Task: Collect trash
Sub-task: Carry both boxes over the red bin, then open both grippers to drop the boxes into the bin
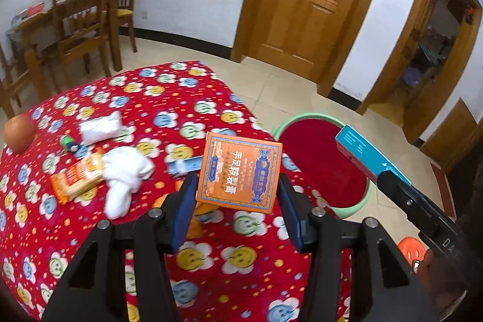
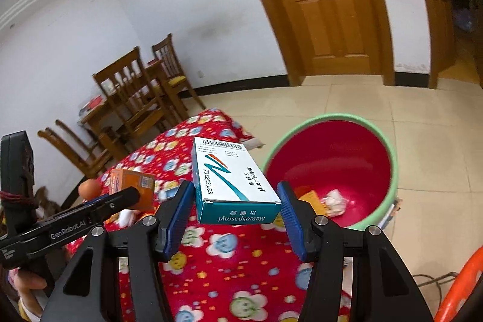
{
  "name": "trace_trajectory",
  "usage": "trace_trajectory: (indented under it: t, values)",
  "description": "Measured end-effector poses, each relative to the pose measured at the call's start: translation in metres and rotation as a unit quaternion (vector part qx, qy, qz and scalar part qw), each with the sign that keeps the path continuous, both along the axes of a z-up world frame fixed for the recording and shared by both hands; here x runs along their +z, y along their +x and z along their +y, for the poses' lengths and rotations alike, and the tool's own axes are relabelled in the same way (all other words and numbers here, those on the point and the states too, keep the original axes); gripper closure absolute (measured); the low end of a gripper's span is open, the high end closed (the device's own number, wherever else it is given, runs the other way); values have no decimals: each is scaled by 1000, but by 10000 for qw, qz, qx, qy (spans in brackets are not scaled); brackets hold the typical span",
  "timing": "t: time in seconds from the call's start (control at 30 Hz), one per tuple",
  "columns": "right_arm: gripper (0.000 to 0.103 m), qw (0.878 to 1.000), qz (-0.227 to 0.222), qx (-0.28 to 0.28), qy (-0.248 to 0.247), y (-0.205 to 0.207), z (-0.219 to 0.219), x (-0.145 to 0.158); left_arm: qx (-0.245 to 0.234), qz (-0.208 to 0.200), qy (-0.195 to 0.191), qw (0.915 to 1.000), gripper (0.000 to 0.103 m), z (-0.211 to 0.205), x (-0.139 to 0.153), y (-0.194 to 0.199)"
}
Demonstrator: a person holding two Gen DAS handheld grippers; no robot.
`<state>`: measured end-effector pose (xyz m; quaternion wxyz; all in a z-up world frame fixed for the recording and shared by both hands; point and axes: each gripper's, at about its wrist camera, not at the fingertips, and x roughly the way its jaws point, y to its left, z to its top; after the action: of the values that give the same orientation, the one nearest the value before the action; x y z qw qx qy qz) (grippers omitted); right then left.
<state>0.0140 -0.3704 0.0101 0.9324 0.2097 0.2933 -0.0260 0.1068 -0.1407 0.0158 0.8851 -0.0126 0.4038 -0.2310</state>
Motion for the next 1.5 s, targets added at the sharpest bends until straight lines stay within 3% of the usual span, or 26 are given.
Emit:
trace_trajectory:
  t: [0.8, 1.5]
  values:
    - [45, 9923, 690, -1004, 221, 9, -92, -64, -968, 245, 414, 9941, 51, -117, -45, 31]
    - [44, 9891, 640, -1286, 329, 4, -113, -69, -1188, 335, 523, 9910, 48, -146, -60, 39]
